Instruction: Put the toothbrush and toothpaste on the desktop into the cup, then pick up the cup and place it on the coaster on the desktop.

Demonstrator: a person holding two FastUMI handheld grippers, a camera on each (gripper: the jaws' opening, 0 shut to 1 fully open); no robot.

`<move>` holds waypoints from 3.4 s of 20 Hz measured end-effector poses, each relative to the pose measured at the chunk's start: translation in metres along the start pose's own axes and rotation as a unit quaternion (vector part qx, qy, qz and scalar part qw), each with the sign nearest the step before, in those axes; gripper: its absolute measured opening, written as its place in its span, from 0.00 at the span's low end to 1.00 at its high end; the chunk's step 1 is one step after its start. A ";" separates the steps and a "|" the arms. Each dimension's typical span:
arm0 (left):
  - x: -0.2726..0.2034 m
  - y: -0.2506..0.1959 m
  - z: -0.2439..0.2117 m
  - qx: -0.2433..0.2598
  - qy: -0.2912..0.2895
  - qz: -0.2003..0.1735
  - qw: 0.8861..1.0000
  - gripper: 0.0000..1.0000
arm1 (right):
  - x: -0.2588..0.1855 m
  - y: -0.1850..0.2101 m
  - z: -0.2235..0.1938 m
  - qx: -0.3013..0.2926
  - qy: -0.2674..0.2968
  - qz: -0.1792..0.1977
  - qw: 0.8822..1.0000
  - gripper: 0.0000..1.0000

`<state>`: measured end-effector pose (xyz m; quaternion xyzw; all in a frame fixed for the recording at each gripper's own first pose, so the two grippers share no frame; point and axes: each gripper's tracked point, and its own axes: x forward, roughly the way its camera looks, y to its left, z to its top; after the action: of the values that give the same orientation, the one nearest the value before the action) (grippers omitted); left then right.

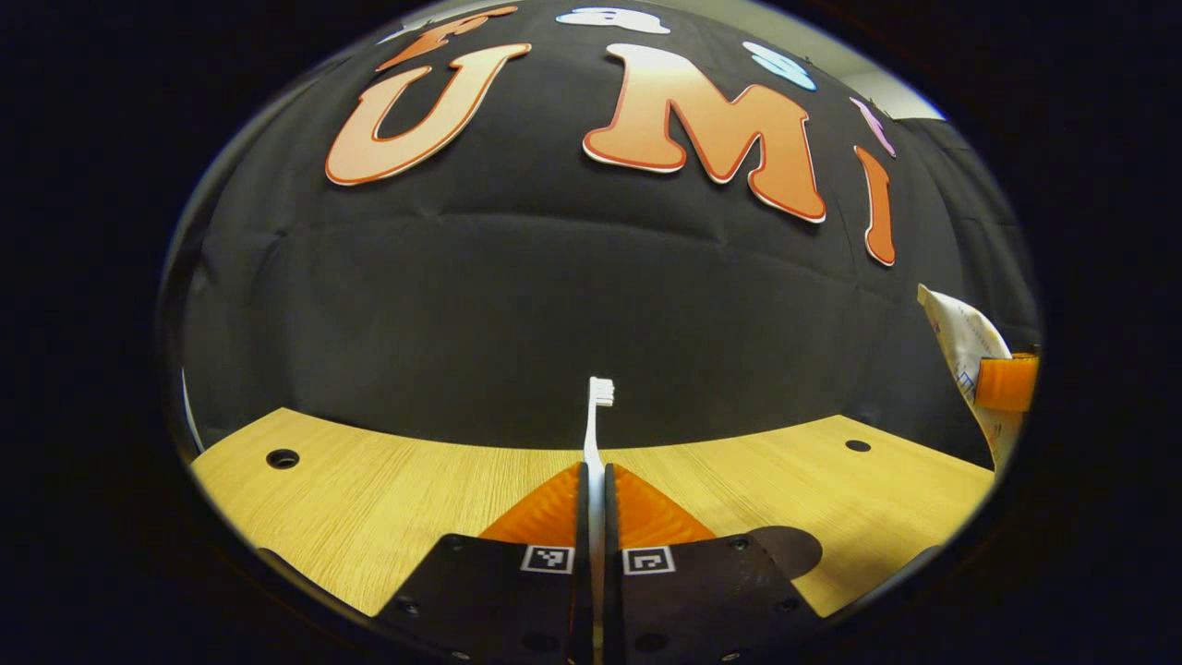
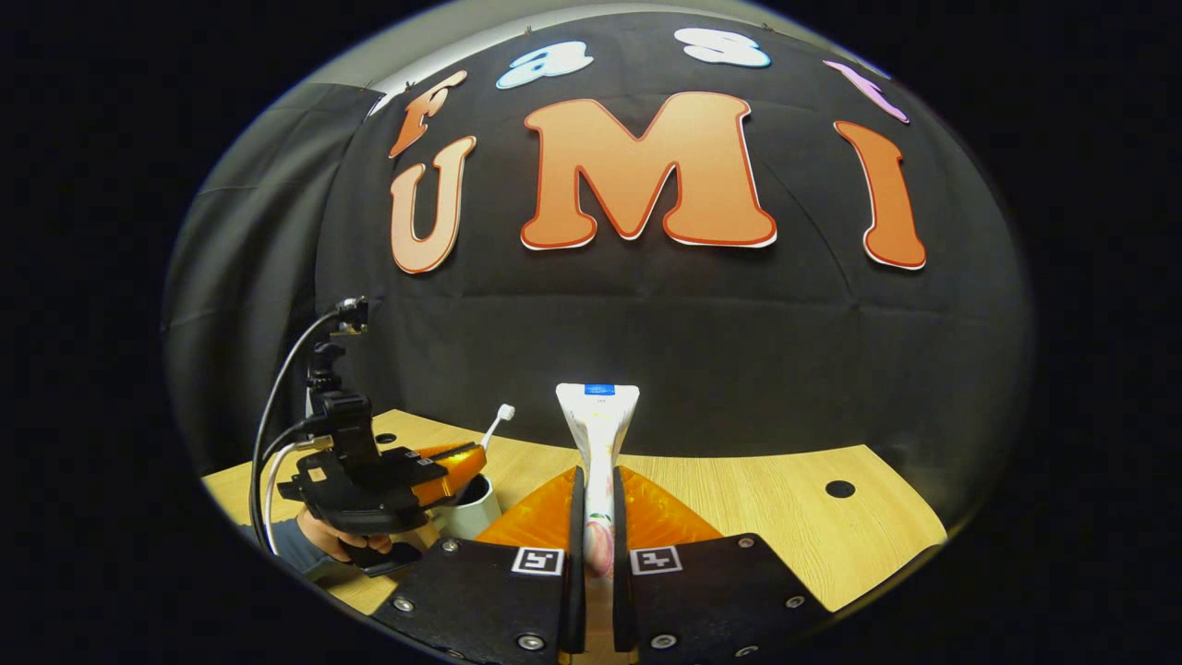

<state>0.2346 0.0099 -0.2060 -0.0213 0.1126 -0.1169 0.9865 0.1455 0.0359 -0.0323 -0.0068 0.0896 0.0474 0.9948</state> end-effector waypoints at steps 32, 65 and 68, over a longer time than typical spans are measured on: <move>-0.184 0.045 -0.019 0.004 0.049 0.070 0.996 0.98 | 0.050 0.106 0.054 0.087 -0.135 0.129 0.979 0.12; -0.175 0.063 -0.075 -0.022 0.113 0.096 0.989 0.94 | 0.159 0.146 -0.039 0.121 -0.058 0.130 0.983 0.14; -0.176 0.063 -0.077 -0.023 0.116 0.094 0.989 0.98 | 0.158 0.149 -0.044 0.114 -0.048 0.131 0.984 0.15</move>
<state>0.0646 0.1115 -0.2472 -0.0197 0.2303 -0.0228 0.9727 0.2781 0.1984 -0.1043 0.1206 0.0463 0.1671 0.9774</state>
